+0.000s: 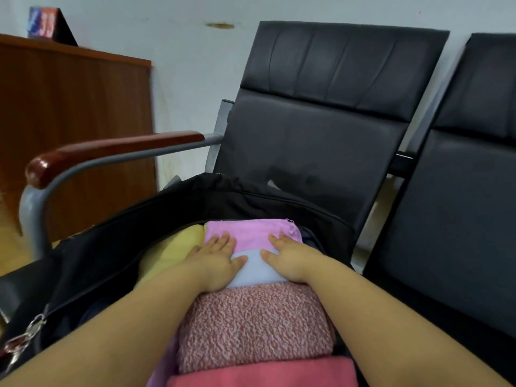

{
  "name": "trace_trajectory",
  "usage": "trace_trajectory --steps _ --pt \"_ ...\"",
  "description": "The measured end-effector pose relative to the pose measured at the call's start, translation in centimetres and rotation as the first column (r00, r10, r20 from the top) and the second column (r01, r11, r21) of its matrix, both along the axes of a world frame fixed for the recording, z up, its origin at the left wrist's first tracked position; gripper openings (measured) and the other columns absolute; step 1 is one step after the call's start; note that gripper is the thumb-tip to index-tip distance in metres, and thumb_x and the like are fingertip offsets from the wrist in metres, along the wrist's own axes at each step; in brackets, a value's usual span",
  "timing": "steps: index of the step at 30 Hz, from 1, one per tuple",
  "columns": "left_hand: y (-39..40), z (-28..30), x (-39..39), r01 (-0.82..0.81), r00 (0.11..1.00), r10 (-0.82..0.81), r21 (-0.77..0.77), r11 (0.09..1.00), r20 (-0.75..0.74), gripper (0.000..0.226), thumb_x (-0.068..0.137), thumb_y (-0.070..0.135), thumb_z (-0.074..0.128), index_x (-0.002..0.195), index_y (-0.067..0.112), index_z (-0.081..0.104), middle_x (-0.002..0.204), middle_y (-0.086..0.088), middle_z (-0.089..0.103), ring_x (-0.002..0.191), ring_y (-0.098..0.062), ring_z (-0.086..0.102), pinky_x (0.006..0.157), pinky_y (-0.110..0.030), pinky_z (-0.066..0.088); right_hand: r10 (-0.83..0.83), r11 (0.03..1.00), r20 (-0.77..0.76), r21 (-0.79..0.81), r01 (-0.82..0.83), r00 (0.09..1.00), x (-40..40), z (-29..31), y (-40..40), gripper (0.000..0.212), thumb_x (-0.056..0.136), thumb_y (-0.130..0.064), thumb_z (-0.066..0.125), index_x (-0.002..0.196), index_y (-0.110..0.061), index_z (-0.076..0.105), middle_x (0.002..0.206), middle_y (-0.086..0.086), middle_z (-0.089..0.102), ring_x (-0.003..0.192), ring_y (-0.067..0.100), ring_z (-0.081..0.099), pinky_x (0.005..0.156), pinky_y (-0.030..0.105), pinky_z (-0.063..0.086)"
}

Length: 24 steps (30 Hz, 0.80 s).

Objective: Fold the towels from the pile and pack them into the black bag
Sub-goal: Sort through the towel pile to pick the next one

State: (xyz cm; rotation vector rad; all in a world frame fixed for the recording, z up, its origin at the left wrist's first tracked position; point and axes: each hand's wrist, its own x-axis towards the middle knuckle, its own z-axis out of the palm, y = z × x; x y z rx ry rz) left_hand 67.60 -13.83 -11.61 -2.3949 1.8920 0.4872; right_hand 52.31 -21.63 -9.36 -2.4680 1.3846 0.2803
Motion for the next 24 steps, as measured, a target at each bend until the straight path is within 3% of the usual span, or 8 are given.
trace_trajectory --steps 2,6,8,10,11,15,19,24 --pt "0.4 1.6 -0.3 -0.023 0.995 0.022 0.007 1.0 0.094 0.065 0.1 0.052 0.011 0.154 0.015 0.002 0.161 -0.004 -0.003 0.148 -0.021 -0.003 0.118 -0.045 -0.001 0.006 1.0 0.073 -0.009 -0.006 0.997 -0.9 0.7 1.2 0.064 0.103 -0.047 0.025 0.154 -0.014 0.006 0.161 0.008 0.0 0.148 0.019 0.002 0.117 0.029 0.005" --pt "2.8 5.0 -3.9 0.055 0.977 -0.012 -0.198 0.979 0.214 0.066 0.099 0.054 0.008 0.154 0.017 0.008 0.161 -0.004 0.006 0.148 -0.023 0.001 0.119 -0.043 -0.003 0.023 0.994 0.184 -0.108 -0.003 0.983 -6.5 2.3 4.8 0.063 0.101 -0.047 0.032 0.153 -0.018 0.013 0.161 0.006 0.006 0.148 0.018 0.007 0.118 0.028 0.007" --pt "4.6 6.1 -7.7 0.162 0.975 -0.114 -0.26 0.952 0.19 0.084 0.088 0.067 -0.007 0.154 0.017 0.01 0.161 -0.003 0.008 0.148 -0.02 0.004 0.118 -0.038 -0.001 0.036 0.986 0.16 -0.166 -0.009 0.986 -10.8 3.0 7.4 0.063 0.1 -0.048 0.036 0.153 -0.024 0.014 0.161 0.004 0.006 0.148 0.017 0.006 0.12 0.031 0.009" --pt "6.0 6.3 -12.3 0.335 0.933 -0.274 -0.278 0.9 0.236 0.113 0.063 0.074 -0.025 0.153 0.018 0.013 0.161 -0.003 0.011 0.148 -0.019 0.008 0.118 -0.035 0.002 0.007 0.979 0.107 -0.204 0.015 0.994 -15.7 3.3 10.3 0.064 0.099 -0.048 0.038 0.153 -0.025 0.014 0.161 0.004 0.005 0.148 0.016 0.006 0.12 0.033 0.01" --pt "6.5 6.1 -14.6 0.408 0.904 -0.344 -0.275 0.871 0.253 0.11 0.065 0.073 -0.022 0.153 0.017 0.013 0.161 -0.003 0.012 0.148 -0.019 0.008 0.118 -0.033 0.003 -0.024 0.978 0.084 -0.202 0.04 0.996 -18.3 3.3 11.8 0.065 0.099 -0.048 0.039 0.153 -0.025 0.013 0.161 0.004 0.005 0.148 0.017 0.005 0.12 0.034 0.009" --pt "8.8 5.5 -24.9 0.592 0.805 -0.555 -0.207 0.779 0.21 0.064 0.1 0.051 0.021 0.153 0.015 0.012 0.161 -0.004 0.009 0.148 -0.019 0.006 0.119 -0.034 0.003 -0.226 0.963 0.0 -0.15 0.223 0.974 -29.1 2.5 17.6 0.067 0.098 -0.048 0.042 0.154 -0.024 0.013 0.162 0.005 0.002 0.149 0.019 -0.001 0.12 0.038 0.006" --pt "11.2 4.8 -35.3 0.692 0.722 -0.683 -0.097 0.716 0.112 0.064 0.101 0.051 0.021 0.154 0.016 0.008 0.161 -0.004 0.002 0.148 -0.018 0.001 0.121 -0.034 0.002 -0.435 0.887 -0.027 -0.183 0.423 0.9 -39.5 1.0 22.1 0.071 0.096 -0.048 0.047 0.153 -0.022 0.015 0.161 0.008 -0.001 0.148 0.022 -0.005 0.119 0.042 0.003" --pt "13.4 5.5 -47.7 0.789 0.61 -0.792 -0.1 0.606 0.021 0.063 0.101 0.05 0.022 0.154 0.019 0.008 0.161 -0.001 0.003 0.148 -0.016 0.002 0.121 -0.033 0.002 -0.66 0.708 0.011 -0.324 0.627 0.751 -50.6 0.9 26.2 0.068 0.094 -0.05 0.047 0.151 -0.023 0.022 0.161 0.009 0.003 0.148 0.026 -0.006 0.118 0.048 0.001"
